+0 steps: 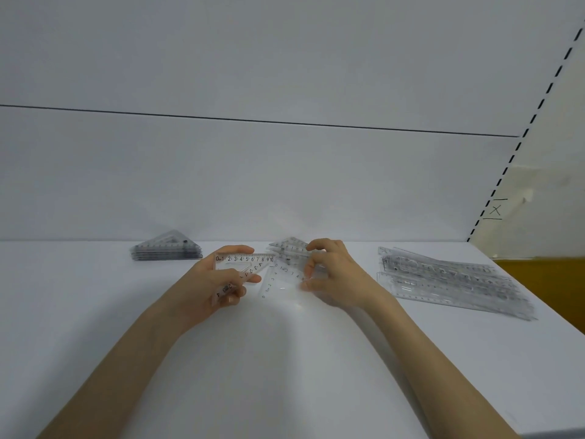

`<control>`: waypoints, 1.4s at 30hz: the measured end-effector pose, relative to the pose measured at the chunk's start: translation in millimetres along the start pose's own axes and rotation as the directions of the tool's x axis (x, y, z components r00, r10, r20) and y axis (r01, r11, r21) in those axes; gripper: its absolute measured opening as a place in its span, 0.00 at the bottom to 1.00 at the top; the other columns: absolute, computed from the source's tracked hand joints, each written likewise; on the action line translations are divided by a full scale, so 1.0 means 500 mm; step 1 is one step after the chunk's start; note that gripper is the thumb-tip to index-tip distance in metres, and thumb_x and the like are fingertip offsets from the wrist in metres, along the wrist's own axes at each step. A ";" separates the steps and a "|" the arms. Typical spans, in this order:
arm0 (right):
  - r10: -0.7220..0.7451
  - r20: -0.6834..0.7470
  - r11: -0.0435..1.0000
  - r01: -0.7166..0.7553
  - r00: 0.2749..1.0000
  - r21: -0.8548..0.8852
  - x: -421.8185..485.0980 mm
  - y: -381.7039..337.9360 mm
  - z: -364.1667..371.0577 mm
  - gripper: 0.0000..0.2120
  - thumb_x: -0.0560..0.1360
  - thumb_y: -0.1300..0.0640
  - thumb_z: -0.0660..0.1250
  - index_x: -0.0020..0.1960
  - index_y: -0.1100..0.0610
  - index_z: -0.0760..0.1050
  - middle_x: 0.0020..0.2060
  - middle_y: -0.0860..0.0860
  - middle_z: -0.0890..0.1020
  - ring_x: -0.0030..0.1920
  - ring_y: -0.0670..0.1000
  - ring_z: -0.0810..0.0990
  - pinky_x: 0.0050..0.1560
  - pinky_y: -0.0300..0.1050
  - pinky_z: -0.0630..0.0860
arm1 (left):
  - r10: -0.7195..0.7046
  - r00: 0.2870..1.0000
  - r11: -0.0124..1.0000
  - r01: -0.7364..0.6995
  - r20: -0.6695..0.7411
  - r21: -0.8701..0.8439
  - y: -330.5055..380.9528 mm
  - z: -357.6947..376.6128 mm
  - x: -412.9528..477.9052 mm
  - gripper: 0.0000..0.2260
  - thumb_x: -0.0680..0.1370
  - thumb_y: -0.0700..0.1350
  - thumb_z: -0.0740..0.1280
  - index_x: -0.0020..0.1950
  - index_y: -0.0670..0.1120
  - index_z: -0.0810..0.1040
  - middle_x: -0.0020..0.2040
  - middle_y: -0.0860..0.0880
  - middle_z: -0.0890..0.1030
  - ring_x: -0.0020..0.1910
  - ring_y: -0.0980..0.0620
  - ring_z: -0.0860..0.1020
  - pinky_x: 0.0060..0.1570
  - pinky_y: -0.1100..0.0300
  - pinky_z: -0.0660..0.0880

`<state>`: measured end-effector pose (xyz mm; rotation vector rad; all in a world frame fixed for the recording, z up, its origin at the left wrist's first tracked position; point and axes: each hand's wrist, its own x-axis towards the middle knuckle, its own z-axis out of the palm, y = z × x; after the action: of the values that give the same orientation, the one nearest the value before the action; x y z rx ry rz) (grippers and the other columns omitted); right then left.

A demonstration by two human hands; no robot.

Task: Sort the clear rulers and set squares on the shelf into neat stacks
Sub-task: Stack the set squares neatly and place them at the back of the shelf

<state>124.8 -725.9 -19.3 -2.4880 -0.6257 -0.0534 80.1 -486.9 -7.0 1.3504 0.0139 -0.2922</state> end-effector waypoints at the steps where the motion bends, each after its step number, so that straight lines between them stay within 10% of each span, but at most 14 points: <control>1: -0.007 -0.036 0.998 0.010 0.999 0.063 -0.001 0.000 -0.004 0.07 0.71 0.56 0.74 0.43 0.55 0.77 0.59 0.50 0.75 0.61 0.50 0.68 0.54 0.30 0.62 | 0.005 1.000 1.000 -0.005 -0.004 -0.001 0.001 -0.002 0.001 0.21 0.64 0.34 0.66 0.55 0.49 0.79 0.47 0.33 0.82 0.29 0.49 0.72 0.26 0.62 0.70; 7: -0.003 -0.126 0.865 0.066 0.992 0.498 -0.009 -0.017 -0.019 0.07 0.72 0.65 0.72 0.39 0.56 0.78 0.31 0.48 0.80 0.32 0.46 0.76 0.38 0.40 0.72 | 0.002 1.000 1.000 -0.002 0.025 -0.011 -0.004 -0.005 0.007 0.26 0.61 0.29 0.64 0.56 0.48 0.78 0.47 0.33 0.80 0.31 0.48 0.72 0.26 0.62 0.71; 15: -0.115 -0.235 0.873 0.211 0.965 0.440 0.001 -0.055 0.009 0.10 0.72 0.62 0.73 0.41 0.48 0.79 0.34 0.40 0.79 0.38 0.39 0.76 0.42 0.34 0.70 | -0.020 0.956 0.998 0.003 0.294 0.058 -0.012 0.023 -0.001 0.29 0.60 0.32 0.69 0.60 0.46 0.75 0.48 0.39 0.81 0.34 0.50 0.74 0.30 0.63 0.70; 27: -0.313 -0.347 0.904 0.389 0.884 0.175 0.012 -0.053 0.044 0.09 0.70 0.54 0.74 0.48 0.57 0.83 0.43 0.39 0.76 0.47 0.40 0.75 0.49 0.36 0.72 | 0.000 0.969 0.995 -0.024 0.249 0.092 -0.023 0.042 0.000 0.24 0.69 0.32 0.70 0.63 0.44 0.74 0.44 0.36 0.80 0.26 0.54 0.73 0.23 0.66 0.64; 33: 0.004 -0.522 0.958 0.146 0.853 0.246 0.017 -0.015 -0.048 0.06 0.77 0.59 0.67 0.47 0.53 0.83 0.44 0.44 0.83 0.43 0.41 0.78 0.44 0.37 0.72 | -0.011 0.989 0.989 -0.011 0.145 0.146 -0.020 0.023 0.015 0.26 0.65 0.38 0.71 0.63 0.39 0.72 0.41 0.36 0.81 0.23 0.52 0.65 0.20 0.66 0.60; 38: 0.180 -0.163 0.981 -0.188 0.970 -0.036 0.064 0.042 -0.069 0.13 0.78 0.48 0.65 0.54 0.55 0.80 0.51 0.49 0.83 0.54 0.50 0.79 0.56 0.48 0.75 | -0.026 0.988 0.988 0.003 0.149 0.157 -0.022 0.009 0.021 0.31 0.60 0.39 0.75 0.62 0.39 0.73 0.43 0.34 0.81 0.24 0.51 0.68 0.22 0.65 0.63; 42: 0.281 0.027 0.942 -0.270 0.959 -0.200 0.099 0.059 -0.041 0.21 0.73 0.38 0.67 0.39 0.57 0.77 0.39 0.51 0.79 0.46 0.55 0.76 0.43 0.47 0.71 | -0.028 0.990 0.987 0.005 0.141 0.161 -0.022 0.007 0.021 0.34 0.56 0.42 0.76 0.61 0.38 0.74 0.43 0.35 0.82 0.25 0.51 0.69 0.21 0.66 0.64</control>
<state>184.1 -737.3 -9.1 -2.7524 -0.2987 0.0638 87.3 -494.2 -18.7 1.4866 -0.1207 -0.4109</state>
